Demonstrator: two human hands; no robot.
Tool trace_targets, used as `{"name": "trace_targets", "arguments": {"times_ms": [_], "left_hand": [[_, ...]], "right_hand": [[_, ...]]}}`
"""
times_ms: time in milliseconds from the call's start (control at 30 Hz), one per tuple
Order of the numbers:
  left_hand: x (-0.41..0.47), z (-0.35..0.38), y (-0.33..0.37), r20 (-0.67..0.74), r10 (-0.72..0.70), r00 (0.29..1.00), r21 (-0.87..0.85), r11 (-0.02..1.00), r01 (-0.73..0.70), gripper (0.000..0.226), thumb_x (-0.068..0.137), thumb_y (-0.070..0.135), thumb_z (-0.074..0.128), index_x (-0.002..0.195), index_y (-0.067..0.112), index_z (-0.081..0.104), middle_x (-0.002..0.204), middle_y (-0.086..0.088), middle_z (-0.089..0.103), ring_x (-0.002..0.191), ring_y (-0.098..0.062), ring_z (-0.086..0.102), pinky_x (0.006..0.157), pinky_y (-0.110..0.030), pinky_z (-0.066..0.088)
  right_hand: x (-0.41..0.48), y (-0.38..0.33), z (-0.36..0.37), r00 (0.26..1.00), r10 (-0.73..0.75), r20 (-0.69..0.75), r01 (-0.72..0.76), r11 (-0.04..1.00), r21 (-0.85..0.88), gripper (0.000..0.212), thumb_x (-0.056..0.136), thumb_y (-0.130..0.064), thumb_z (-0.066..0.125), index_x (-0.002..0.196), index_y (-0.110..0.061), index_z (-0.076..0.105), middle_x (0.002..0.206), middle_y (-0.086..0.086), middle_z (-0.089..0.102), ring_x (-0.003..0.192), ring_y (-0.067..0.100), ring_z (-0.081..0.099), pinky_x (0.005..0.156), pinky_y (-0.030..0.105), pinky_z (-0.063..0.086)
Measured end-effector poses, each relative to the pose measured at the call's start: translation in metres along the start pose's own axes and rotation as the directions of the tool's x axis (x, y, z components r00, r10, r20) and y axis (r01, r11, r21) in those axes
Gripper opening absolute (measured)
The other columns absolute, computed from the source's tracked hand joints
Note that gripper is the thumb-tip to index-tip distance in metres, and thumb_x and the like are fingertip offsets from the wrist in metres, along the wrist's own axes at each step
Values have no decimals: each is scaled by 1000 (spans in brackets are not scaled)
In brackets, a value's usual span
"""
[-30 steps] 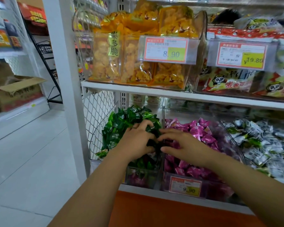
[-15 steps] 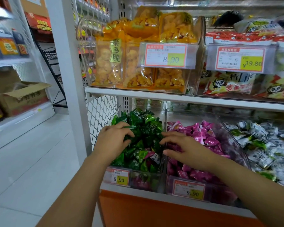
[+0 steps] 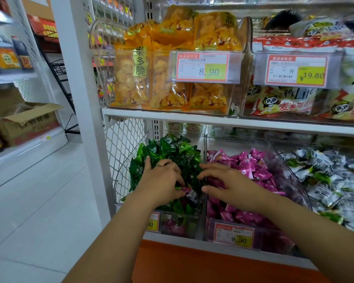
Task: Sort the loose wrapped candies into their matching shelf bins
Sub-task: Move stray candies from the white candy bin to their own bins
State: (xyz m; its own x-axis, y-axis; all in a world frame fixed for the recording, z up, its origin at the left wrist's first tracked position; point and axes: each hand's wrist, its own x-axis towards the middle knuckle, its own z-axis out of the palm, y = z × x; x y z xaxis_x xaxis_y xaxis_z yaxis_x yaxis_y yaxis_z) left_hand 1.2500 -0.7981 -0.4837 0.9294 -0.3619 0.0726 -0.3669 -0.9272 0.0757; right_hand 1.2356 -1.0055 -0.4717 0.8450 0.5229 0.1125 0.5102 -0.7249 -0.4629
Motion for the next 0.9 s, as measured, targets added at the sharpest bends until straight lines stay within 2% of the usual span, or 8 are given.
{"name": "trace_targets", "arguments": {"times_ms": [267,367,500,567,633,733,800,900], "left_hand": [[1,3,4,-93,-77,993,-16,997,75,23,85,49,60,97,32,69,125,16,52,139,-10,18,113,-60,-2],[-1,3,3,-191,-121,974,-157,983,91,14,85,46,61,90,34,69,118,20,55,135,-8,26,115,-57,0],[-3,-5,-1,-331,-202,922,-359,930,75,9,84,43,63,75,45,63,103,28,51,121,-3,40,115,-52,-1],[-3,-12,-1,-350,-192,917,-452,892,14,15,84,43,63,70,48,58,96,30,55,110,1,48,114,-50,11],[-5,-21,3,-335,-167,927,-628,773,-88,16,85,36,64,74,47,61,88,31,61,93,12,53,101,-33,35],[-9,-32,14,-298,-97,950,-765,619,-177,16,88,28,63,80,42,65,81,26,65,79,12,57,69,-5,39],[-8,-34,18,-305,-79,949,-779,593,-201,16,89,26,62,84,40,66,83,23,66,79,10,58,68,-4,40],[-4,-24,16,-276,-85,957,-747,646,-157,13,91,27,60,92,39,64,92,24,64,85,11,57,72,-4,41]], "right_hand": [[-1,-2,-1,1000,3,0,-2,1000,27,35,93,-38,54,128,-33,53,152,-14,28,136,-1,23,109,18,19],[-4,-5,-3,1000,24,-13,-23,997,79,38,92,-37,56,130,-34,51,151,-17,28,129,-8,20,106,15,18],[-3,-13,-8,985,73,-159,-37,976,216,39,91,-34,59,129,-35,52,143,-19,40,126,-6,33,107,22,33],[-1,-17,-7,976,70,-206,-23,974,224,44,91,-32,60,132,-37,47,135,-25,40,123,-7,35,102,20,35],[1,-21,-3,969,62,-240,-6,974,227,51,90,-30,61,137,-37,42,128,-28,39,120,-10,35,90,8,35],[2,-24,1,942,65,-329,27,963,268,43,88,-27,64,127,-36,48,116,-18,57,96,-5,54,70,6,43],[-2,-23,0,919,77,-387,41,957,289,32,86,-26,66,112,-37,52,91,-8,65,78,3,59,66,12,47],[-10,-13,-6,864,169,-473,-28,956,291,26,84,-26,69,105,-33,55,78,-13,62,71,-3,59,63,6,45]]}}
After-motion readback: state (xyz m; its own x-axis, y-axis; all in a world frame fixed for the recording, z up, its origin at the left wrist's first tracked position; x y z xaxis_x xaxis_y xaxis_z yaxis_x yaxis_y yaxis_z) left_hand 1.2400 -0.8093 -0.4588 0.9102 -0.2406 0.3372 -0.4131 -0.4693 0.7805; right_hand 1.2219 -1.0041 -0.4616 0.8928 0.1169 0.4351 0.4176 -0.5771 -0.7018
